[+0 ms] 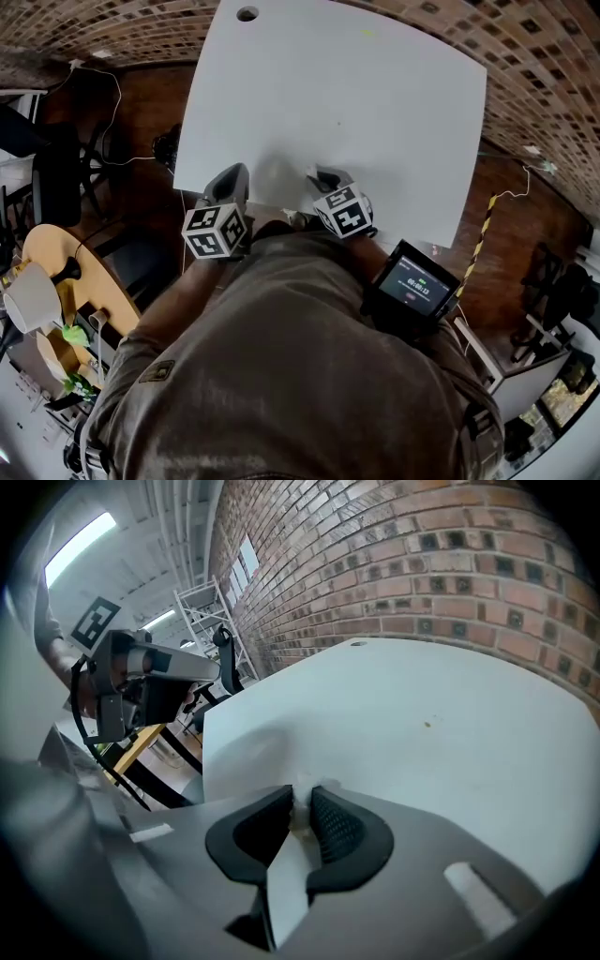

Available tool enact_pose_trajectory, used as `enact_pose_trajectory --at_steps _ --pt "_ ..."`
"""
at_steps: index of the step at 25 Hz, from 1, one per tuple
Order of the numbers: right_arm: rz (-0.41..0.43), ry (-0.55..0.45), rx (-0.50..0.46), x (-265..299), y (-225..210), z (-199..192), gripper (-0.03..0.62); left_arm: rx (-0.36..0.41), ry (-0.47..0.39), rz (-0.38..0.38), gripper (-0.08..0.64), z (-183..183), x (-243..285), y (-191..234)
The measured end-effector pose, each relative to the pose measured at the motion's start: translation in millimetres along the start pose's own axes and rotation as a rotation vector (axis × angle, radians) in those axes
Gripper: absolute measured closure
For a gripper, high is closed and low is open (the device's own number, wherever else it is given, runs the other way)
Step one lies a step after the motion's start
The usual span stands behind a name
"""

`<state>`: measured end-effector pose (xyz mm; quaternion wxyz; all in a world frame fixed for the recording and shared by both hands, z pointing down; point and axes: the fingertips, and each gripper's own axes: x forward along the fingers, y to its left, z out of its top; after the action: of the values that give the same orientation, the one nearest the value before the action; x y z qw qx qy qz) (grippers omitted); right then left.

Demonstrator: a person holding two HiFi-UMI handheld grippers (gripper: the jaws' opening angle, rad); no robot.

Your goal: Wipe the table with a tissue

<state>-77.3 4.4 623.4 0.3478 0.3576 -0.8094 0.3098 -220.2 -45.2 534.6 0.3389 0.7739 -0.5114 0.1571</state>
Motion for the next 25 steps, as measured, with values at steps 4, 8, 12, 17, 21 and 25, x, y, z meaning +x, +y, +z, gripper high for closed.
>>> enact_pose_trajectory --at_steps 4,8,12,17,21,25 --pt "-0.024 -0.006 0.015 -4.8 -13.4 -0.7 0.52 0.003 0.004 -0.011 0.558 -0.9 3.4 -6.2" --pt "-0.058 -0.019 0.038 -8.0 -31.0 2.8 0.52 0.009 0.008 -0.023 0.558 -0.1 6.4 -11.3" --pt "-0.1 -0.043 0.07 -11.5 -48.7 8.4 0.52 0.017 0.008 -0.028 0.558 -0.3 4.3 -9.5" --pt "-0.161 -0.065 0.117 -23.5 -88.3 7.7 0.52 0.022 0.003 -0.025 0.558 4.7 13.1 -18.5" --pt "-0.192 -0.071 0.141 -28.5 -99.4 8.0 0.52 0.015 -0.004 -0.024 0.558 6.2 11.5 -18.8" --pt "-0.186 -0.068 0.121 -25.9 -93.6 11.8 0.52 0.005 -0.008 -0.012 0.558 5.3 8.0 -18.0"
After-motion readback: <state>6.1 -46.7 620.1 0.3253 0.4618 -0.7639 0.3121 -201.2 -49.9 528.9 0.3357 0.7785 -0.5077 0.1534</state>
